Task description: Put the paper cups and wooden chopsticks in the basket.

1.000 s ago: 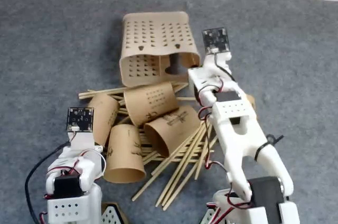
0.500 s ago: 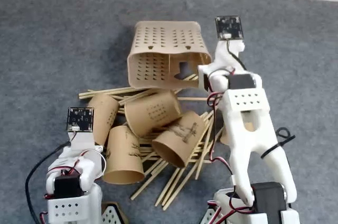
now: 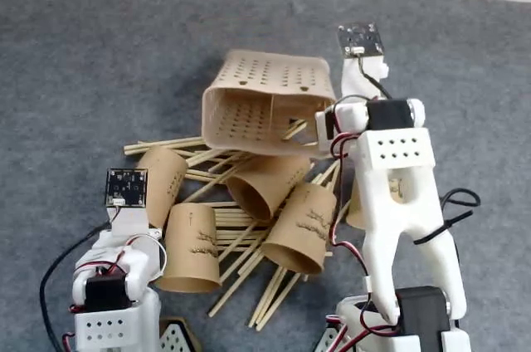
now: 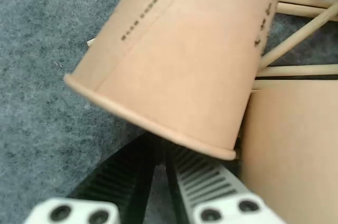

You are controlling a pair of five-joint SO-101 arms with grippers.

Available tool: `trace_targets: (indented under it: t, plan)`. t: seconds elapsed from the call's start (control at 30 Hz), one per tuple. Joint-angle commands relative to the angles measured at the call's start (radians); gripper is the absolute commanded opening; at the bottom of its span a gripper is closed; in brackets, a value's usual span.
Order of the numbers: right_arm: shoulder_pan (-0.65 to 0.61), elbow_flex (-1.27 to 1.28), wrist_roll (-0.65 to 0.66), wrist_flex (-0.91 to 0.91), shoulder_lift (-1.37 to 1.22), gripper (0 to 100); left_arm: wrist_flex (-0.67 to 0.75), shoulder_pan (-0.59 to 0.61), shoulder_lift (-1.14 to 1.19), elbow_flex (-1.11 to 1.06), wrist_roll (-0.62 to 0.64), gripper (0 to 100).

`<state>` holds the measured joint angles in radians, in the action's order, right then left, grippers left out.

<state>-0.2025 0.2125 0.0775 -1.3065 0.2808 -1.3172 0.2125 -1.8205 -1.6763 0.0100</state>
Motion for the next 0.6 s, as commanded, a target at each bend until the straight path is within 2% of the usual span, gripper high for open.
trace_targets:
  t: [0.0,0.23,0.57]
  plan:
    - [0.001,-0.073,0.044,-0.041,0.07,0.6,-0.005,-0.016,-0.005,-0.019,-0.005,1]
    - [-0.004,-0.154,0.034,-0.056,0.068,0.6,-0.005,-0.016,-0.005,-0.019,-0.005,1]
    - [-0.004,-0.295,-0.072,-0.047,0.058,0.6,-0.005,-0.016,-0.005,-0.019,-0.005,1]
